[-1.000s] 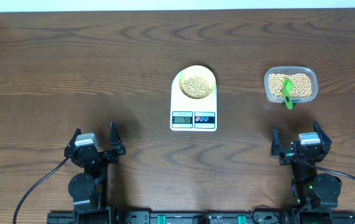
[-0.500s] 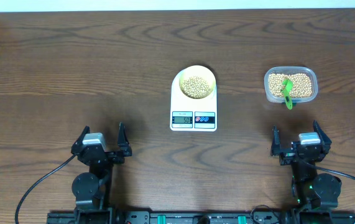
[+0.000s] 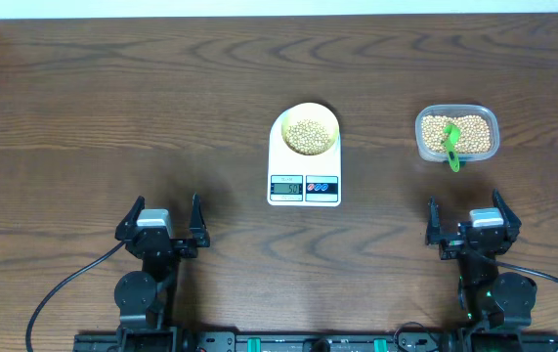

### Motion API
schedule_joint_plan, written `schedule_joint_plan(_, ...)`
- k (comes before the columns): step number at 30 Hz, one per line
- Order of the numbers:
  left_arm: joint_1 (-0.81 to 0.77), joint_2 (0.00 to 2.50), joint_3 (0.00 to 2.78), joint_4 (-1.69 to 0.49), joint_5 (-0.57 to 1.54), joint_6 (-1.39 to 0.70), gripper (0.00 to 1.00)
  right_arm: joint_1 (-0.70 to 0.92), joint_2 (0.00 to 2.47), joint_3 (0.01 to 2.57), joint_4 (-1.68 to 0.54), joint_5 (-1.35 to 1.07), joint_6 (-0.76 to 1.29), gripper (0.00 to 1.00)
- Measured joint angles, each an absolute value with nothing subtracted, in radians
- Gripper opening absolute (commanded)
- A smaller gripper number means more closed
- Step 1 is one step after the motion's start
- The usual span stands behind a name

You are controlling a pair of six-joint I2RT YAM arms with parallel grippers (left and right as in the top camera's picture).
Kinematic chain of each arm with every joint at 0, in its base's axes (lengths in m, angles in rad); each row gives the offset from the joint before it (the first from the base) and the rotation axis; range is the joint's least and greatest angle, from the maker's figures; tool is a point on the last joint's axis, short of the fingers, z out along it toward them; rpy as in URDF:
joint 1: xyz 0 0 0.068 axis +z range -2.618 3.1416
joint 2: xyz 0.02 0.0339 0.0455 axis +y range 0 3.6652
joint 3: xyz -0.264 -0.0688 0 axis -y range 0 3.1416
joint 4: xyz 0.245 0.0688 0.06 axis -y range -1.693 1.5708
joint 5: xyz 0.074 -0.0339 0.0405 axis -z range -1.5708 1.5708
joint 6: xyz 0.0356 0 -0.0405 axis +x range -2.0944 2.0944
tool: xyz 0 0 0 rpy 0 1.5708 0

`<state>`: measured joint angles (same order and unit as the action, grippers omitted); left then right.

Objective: Scoop item into bowl and weigh 50g on scale

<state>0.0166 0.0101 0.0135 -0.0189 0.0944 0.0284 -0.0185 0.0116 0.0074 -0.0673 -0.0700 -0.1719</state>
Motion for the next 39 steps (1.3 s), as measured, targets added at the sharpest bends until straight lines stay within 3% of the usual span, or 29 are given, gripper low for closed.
schedule_joint_plan(39, -0.009, 0.01, 0.015, -0.023, 0.075, 0.034, 0.98, -0.019, 0.012, 0.007, -0.067, -0.07, -0.172, 0.99)
